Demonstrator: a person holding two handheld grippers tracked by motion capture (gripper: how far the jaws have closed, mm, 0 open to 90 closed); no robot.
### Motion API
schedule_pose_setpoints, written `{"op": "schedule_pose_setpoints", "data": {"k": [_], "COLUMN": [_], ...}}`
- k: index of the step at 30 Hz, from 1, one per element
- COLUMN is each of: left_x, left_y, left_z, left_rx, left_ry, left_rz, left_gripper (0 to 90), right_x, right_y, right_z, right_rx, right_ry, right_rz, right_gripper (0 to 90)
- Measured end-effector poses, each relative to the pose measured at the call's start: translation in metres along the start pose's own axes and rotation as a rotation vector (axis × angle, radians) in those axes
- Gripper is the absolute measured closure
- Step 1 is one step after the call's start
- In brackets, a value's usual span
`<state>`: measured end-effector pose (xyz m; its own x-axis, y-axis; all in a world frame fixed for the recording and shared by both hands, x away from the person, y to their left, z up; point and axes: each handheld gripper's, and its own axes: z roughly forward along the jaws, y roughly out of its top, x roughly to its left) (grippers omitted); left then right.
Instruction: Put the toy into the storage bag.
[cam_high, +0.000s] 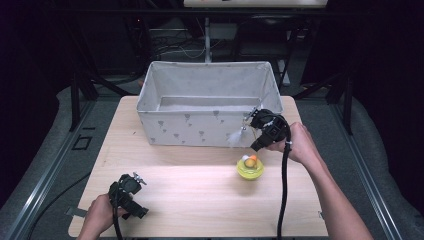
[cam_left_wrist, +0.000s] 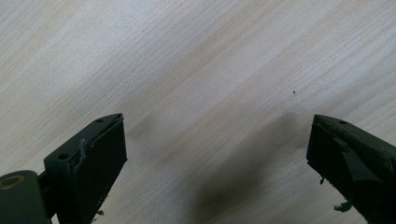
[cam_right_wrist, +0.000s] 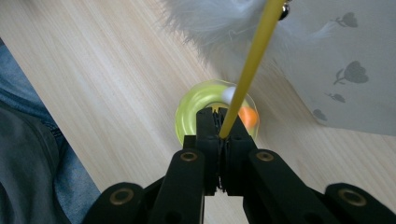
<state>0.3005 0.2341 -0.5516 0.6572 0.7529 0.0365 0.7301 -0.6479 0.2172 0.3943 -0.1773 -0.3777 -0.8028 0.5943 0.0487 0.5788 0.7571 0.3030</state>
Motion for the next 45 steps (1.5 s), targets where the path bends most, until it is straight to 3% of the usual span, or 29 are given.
{"op": "schedule_pose_setpoints", "data": {"k": [8, 26, 45], "left_x": [0.000, 0.000, 0.000], "left_y": [0.000, 0.000, 0.000], "left_z": [0.001, 0.000, 0.000], "left_rx": [0.006, -0.001, -0.001], "left_ry": [-0.004, -0.003, -0.005], "left_rz": [0.005, -0.001, 0.002], "left_gripper": [5.1, 5.0, 5.1], "right_x": [-0.004, -0.007, -0.011], "right_y": [0.008, 0.028, 0.043], "right_z": [-0.011, -0.056, -0.087], "right_rx": [0.008, -0.007, -0.007], "right_ry": [0.013, -0.017, -0.030], "right_rz": [0.006, 0.010, 0.001], "right_gripper": [88.2, 88.2, 88.2]}}
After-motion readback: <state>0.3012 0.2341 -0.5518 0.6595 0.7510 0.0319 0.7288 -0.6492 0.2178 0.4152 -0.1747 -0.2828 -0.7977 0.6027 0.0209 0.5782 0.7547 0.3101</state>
